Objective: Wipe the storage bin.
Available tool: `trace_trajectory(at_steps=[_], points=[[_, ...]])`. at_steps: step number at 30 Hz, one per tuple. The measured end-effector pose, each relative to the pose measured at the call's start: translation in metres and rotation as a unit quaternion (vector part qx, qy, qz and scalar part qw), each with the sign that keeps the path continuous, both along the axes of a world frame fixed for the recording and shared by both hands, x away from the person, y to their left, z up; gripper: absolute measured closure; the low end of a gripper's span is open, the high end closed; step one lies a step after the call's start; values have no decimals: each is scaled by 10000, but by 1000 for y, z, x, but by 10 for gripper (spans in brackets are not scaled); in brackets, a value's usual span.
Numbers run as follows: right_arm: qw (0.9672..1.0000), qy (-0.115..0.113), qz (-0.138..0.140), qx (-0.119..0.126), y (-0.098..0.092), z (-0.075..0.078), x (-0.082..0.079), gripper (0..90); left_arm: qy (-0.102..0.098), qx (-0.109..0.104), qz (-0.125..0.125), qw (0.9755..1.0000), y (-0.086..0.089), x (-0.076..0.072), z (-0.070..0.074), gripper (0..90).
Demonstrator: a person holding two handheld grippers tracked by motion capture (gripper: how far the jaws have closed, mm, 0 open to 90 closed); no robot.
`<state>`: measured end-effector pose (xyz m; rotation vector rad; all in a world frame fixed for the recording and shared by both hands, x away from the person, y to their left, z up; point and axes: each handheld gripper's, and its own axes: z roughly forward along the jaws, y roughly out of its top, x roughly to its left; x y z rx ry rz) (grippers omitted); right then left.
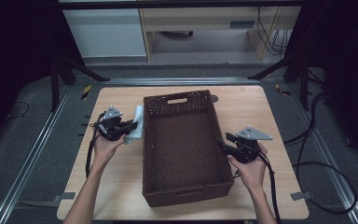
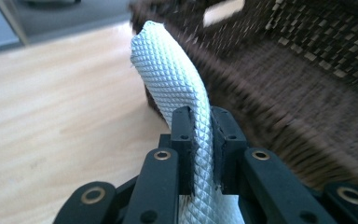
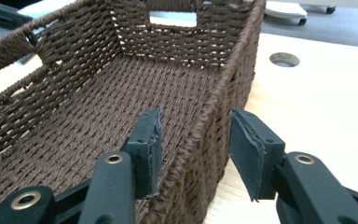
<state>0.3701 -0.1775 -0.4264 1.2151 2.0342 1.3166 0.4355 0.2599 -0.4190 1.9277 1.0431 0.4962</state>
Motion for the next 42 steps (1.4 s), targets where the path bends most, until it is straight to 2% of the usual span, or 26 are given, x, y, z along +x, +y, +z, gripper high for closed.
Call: trace_trajectory(at_steps=[3, 7, 11, 12, 14, 16, 18, 21, 23, 26, 30, 35, 41, 42], points=[[10000, 45, 26, -27, -3, -1, -1, 535, 32, 30, -36, 10000, -3, -3, -5, 797], [9999, 90, 72, -18, -3, -3, -3, 530, 280, 80, -40, 9996, -5, -4, -25, 797], [9998, 128, 116, -19, -3, -2, -2, 528, 672, 129, -105, 9976, -7, -10, -49, 797], [9998, 135, 133, -37, -2, -3, -1, 527, 736, 271, -118, 9969, -8, -12, -54, 797], [9997, 163, 160, -73, 0, -4, 0, 526, 837, 265, -167, 9960, -10, -15, -62, 797], [9997, 179, 176, -76, 1, -4, 0, 526, 854, 286, -172, 9958, -11, -17, -64, 797], [9996, 190, 183, -105, 2, -5, -1, 524, 814, 264, -164, 9962, -12, -18, -62, 797], [9994, 226, 207, -146, 3, -7, -1, 521, 646, 119, -157, 9977, -9, -21, -52, 797], [9993, 259, 220, -174, 3, -8, -1, 519, 420, -70, -139, 9990, -6, -24, -40, 798], [9992, 285, 218, -201, 4, -10, -1, 517, 125, -239, -212, 9994, -1, -27, -18, 798], [9989, 296, 217, -275, 5, -12, -1, 514, -99, -342, -249, 9991, 3, -32, -4, 797], [9990, 300, 214, -264, 5, -12, -1, 515, -2, -234, -274, 9994, 2, -34, -10, 797], [9989, 328, 222, -264, 5, -12, 0, 519, 380, -24, -343, 9987, -3, -39, -32, 797], [9989, 333, 222, -261, 5, -12, 1, 519, 380, -24, -343, 9987, -3, -39, -32, 797]])
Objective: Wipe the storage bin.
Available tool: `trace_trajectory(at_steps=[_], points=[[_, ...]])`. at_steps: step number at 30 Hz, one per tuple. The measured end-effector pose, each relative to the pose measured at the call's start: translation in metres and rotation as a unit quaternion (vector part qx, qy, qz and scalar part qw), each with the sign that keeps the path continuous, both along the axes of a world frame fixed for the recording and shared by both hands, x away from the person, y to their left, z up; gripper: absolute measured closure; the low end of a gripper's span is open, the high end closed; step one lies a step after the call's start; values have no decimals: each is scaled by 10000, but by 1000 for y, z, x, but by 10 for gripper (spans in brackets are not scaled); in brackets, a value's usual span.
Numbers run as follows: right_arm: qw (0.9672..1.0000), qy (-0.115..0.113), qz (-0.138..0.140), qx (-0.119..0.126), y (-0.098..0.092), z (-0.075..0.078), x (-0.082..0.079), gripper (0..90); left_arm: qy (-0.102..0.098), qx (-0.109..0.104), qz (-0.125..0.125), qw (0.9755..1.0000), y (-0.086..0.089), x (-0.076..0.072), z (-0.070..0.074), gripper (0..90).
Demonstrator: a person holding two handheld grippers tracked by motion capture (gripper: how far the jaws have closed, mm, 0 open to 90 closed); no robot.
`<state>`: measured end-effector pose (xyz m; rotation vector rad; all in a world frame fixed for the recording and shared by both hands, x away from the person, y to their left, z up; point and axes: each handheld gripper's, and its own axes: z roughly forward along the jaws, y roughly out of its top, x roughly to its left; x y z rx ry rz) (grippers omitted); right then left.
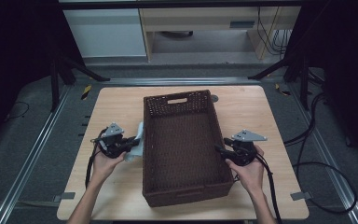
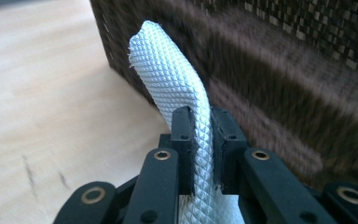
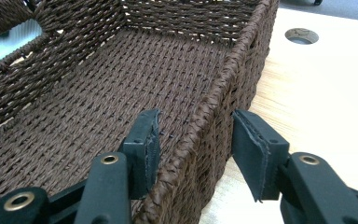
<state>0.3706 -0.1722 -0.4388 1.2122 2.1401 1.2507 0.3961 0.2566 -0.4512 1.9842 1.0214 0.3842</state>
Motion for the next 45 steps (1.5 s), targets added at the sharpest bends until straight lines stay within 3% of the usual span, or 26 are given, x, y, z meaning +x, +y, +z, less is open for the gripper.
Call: trace_trajectory(at_steps=[2, 10, 15, 21, 26, 30, 35, 37, 40, 42, 45], points=[[10000, 7, -4, 10, 0, 0, 0, 519, 143, 120, -42, 9998, -6, -1, -10, 797], [10000, 11, -33, 26, 0, -1, 0, 513, 427, 478, -89, 9979, -14, 3, -27, 797], [10000, 20, -31, 13, 1, 0, 0, 532, 148, 175, -19, 9997, -5, -8, -8, 796], [10000, 42, -47, -15, 4, 2, -1, 667, -318, -208, -44, 9993, 4, -26, 22, 796], [9999, 27, -149, 21, 6, 2, 1, 696, -414, -185, -152, 9989, 3, -36, 27, 796], [9995, -19, -307, -40, 10, 2, 2, 705, -237, -26, -287, 9993, -1, -42, 14, 796], [9991, -15, -424, -7, 13, 2, 4, 691, 65, 378, -357, 9986, -9, -38, -6, 796], [9993, -24, -381, -4, 12, 2, 5, 667, 211, 418, -338, 9983, -9, -35, -14, 796], [9990, -133, -368, 213, 7, 4, 5, 615, 388, 571, -393, 9968, -12, -32, -24, 797], [9988, -175, -321, 313, 5, 8, 4, 594, 371, 579, -404, 9968, -13, -33, -23, 796], [9989, -255, -246, 308, 3, 14, -1, 567, 121, 390, -284, 9988, -11, -38, -10, 796]])
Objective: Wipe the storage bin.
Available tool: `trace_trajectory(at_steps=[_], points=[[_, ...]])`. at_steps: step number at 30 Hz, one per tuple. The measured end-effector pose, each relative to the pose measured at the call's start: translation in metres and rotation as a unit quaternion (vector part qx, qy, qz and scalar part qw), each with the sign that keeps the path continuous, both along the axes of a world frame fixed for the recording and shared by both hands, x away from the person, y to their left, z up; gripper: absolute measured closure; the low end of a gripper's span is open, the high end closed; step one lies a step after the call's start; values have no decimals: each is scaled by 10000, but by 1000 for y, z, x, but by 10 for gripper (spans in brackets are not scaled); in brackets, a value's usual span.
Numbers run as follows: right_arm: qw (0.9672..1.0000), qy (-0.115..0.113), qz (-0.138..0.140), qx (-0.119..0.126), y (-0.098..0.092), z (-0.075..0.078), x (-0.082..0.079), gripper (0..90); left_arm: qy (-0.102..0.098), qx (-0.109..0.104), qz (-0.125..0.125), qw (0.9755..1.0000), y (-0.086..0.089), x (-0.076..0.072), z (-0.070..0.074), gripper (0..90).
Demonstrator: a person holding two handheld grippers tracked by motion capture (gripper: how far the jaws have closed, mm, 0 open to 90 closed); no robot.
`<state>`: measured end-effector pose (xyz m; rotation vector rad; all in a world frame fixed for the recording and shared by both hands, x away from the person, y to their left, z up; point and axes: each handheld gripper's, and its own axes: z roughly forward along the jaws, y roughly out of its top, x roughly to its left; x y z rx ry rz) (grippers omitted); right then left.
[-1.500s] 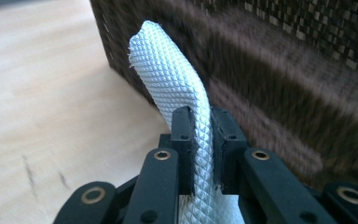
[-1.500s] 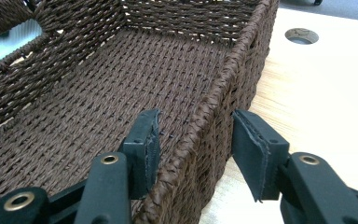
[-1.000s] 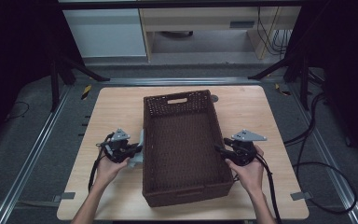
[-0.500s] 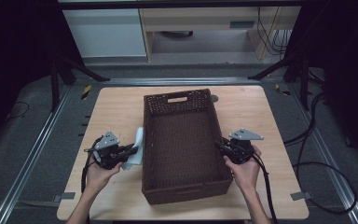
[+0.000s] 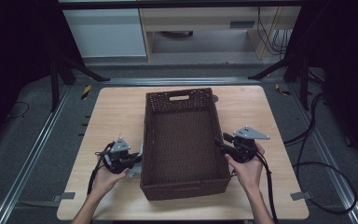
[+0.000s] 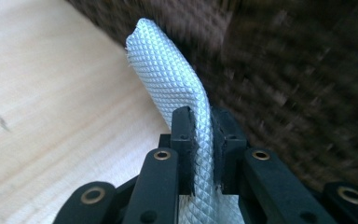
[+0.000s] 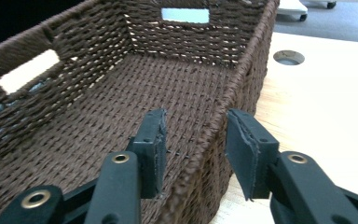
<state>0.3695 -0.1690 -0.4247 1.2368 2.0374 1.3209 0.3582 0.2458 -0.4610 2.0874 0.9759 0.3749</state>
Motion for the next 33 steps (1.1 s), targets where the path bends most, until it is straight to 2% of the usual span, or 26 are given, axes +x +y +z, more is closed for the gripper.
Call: trace_trajectory(at_steps=[2, 6, 9, 12, 17, 20, 22, 26, 29, 33], points=[[10000, -7, 47, -7, -1, 1, -3, 557, -196, -135, 40, 9997, 2, -5, 11, 795], [9999, 46, 97, -28, -3, 0, -6, 532, -444, -309, 135, 9984, 9, -12, 25, 795], [9998, 146, 152, -47, -3, -2, -6, 526, -525, -416, 100, 9977, 11, -15, 30, 795], [9994, 231, 230, -102, -2, -5, -5, 529, -574, -409, 23, 9975, 8, -18, 31, 795], [9987, 352, 291, -246, 1, -9, -2, 553, -468, -260, -53, 9986, 3, -19, 24, 795], [9983, 353, 256, -396, 2, -12, 0, 595, -228, -180, -66, 9996, 2, -23, 12, 795], [9985, 352, 224, -348, 4, -13, 0, 614, -98, -81, -84, 9999, 0, -24, 3, 795], [9986, 316, 136, -411, 5, -13, 0, 647, 144, 120, -119, 9998, -7, -21, -11, 795], [9986, 269, 22, -453, 5, -13, 0, 669, 203, 272, -166, 9993, -11, -21, -15, 796], [9988, 234, -94, -417, 4, -13, 2, 689, 237, 248, -169, 9993, -11, -20, -16, 796]])
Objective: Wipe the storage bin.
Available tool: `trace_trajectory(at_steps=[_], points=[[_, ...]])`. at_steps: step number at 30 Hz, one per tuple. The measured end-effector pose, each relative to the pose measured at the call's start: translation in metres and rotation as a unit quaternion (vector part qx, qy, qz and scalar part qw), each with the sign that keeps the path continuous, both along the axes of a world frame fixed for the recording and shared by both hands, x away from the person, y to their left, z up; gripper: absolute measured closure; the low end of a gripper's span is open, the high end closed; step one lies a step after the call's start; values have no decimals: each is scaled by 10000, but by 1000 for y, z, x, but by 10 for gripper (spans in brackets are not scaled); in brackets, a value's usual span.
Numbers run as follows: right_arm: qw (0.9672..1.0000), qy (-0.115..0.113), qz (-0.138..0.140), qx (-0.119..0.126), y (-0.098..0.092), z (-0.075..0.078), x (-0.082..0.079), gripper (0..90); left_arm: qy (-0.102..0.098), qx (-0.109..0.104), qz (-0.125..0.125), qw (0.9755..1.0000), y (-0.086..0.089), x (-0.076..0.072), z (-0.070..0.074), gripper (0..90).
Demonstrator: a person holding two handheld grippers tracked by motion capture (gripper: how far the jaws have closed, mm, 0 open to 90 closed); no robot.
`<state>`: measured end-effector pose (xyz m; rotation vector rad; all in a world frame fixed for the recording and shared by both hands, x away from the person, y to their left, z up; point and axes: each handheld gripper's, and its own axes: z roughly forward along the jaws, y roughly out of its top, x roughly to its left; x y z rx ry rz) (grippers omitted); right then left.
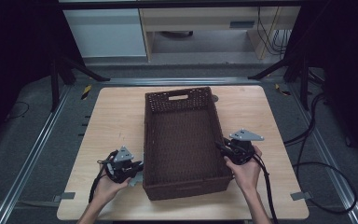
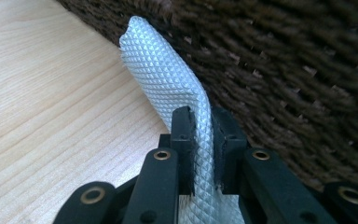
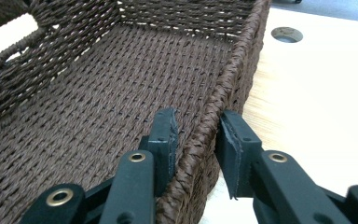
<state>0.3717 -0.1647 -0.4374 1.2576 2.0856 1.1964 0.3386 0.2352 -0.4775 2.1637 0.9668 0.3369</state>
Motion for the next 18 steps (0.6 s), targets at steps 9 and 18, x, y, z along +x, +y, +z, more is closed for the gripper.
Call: trace_trajectory(at_steps=[9, 18], points=[[9998, -33, -180, -63, 4, 1, 3, 680, -644, -466, 70, 9968, 12, -8, 37, 795], [9997, -168, -97, 156, -5, 5, -6, 518, -927, -444, -88, 9947, 10, -28, 49, 795]])
